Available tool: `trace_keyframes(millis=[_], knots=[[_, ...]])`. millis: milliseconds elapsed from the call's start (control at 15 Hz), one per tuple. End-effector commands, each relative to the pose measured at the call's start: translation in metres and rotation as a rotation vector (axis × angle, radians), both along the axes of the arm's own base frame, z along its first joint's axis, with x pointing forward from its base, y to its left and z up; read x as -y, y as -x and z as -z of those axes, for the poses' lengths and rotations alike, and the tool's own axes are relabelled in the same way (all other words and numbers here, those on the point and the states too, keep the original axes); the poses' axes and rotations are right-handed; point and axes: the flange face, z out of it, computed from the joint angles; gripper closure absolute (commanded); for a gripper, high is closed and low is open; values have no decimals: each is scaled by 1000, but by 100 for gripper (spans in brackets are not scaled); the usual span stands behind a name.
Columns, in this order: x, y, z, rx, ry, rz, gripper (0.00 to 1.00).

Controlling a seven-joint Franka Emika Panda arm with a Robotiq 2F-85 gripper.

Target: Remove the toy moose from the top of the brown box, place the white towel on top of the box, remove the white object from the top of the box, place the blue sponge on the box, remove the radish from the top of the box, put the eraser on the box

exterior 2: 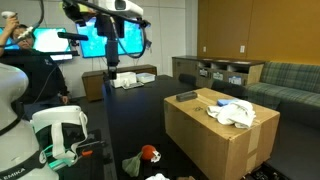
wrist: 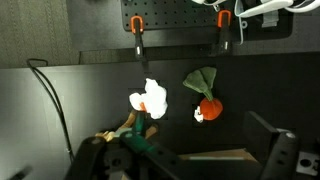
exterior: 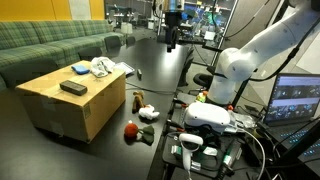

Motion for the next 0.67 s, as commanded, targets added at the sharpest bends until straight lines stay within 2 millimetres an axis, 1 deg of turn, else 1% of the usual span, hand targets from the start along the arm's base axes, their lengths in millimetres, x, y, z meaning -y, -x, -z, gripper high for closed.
trace_keyframes(millis=[0, 67, 133, 200, 267, 333, 400, 467, 600], knots=[[38, 52, 3, 151, -80, 17, 0], [47, 60, 8, 185, -99, 27, 0], [59, 67, 6, 220, -121, 46, 0], [66, 75, 12, 257, -130, 63, 0], [84, 73, -4, 284, -138, 73, 0], [67, 63, 7, 196, -125, 71, 0], [76, 69, 3, 225, -136, 81, 0], [81, 72, 0, 243, -143, 86, 0], [83, 74, -3, 254, -145, 87, 0]])
